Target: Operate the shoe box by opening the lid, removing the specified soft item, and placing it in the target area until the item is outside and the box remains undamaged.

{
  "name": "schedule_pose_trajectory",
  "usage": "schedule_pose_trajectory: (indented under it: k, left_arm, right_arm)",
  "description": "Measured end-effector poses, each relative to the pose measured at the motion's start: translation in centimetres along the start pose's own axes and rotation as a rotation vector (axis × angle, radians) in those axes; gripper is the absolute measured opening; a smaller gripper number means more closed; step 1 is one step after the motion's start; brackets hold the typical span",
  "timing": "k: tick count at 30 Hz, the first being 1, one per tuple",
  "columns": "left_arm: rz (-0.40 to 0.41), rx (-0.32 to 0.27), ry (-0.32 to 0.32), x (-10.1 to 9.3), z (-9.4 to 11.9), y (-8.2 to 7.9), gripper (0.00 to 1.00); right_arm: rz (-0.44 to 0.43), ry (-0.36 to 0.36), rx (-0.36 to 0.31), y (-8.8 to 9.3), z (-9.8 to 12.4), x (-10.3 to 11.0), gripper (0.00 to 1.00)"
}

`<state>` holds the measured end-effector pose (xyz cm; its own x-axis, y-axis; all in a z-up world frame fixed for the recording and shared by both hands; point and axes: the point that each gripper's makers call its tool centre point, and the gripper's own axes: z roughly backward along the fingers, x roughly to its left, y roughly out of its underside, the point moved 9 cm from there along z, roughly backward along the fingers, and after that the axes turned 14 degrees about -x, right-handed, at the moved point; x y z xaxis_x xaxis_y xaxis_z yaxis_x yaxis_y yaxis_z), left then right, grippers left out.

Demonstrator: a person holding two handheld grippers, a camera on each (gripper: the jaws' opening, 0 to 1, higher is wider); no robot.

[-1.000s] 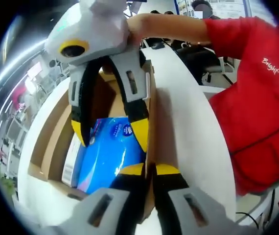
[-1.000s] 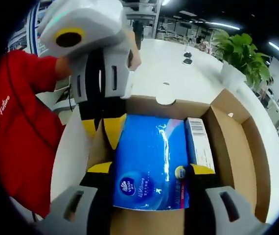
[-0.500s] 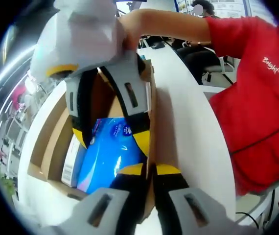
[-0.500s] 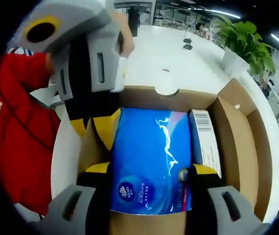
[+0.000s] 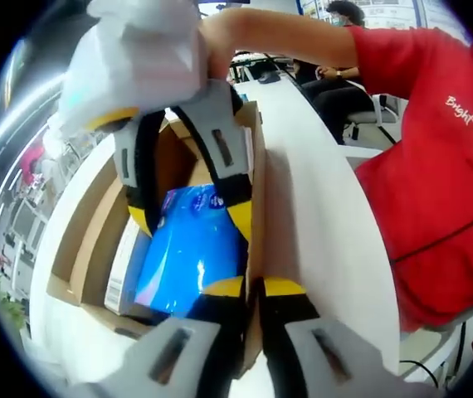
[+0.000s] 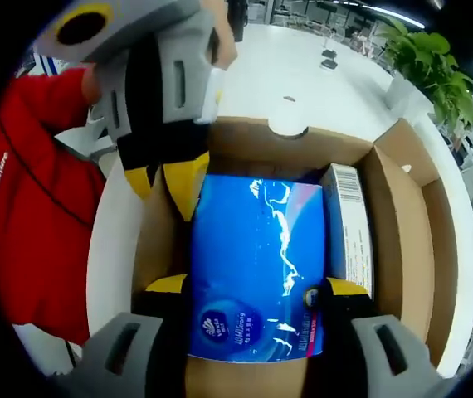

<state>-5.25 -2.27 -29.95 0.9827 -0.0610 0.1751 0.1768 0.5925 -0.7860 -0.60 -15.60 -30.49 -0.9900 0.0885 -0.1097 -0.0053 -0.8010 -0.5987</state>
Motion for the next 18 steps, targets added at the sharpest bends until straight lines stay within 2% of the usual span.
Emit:
schedule_pose_trajectory:
  k: [7, 16, 18]
  left_arm:
    - [-0.006, -0.002, 0.0, 0.0, 0.0, 0.1, 0.05]
    - [-0.003, -0.001, 0.001, 0.1, 0.0, 0.0, 0.05]
    - [-0.003, -0.001, 0.001, 0.1, 0.0, 0.0, 0.05]
  right_arm:
    - [0.005, -0.005, 0.046, 0.7, 0.6, -0.1, 0.64]
    - [0.012, -0.01, 0.144, 2.7, 2.3, -0.1, 0.65]
    - [0.021, -0.005, 0.193, 3.0, 2.6, 0.0, 0.65]
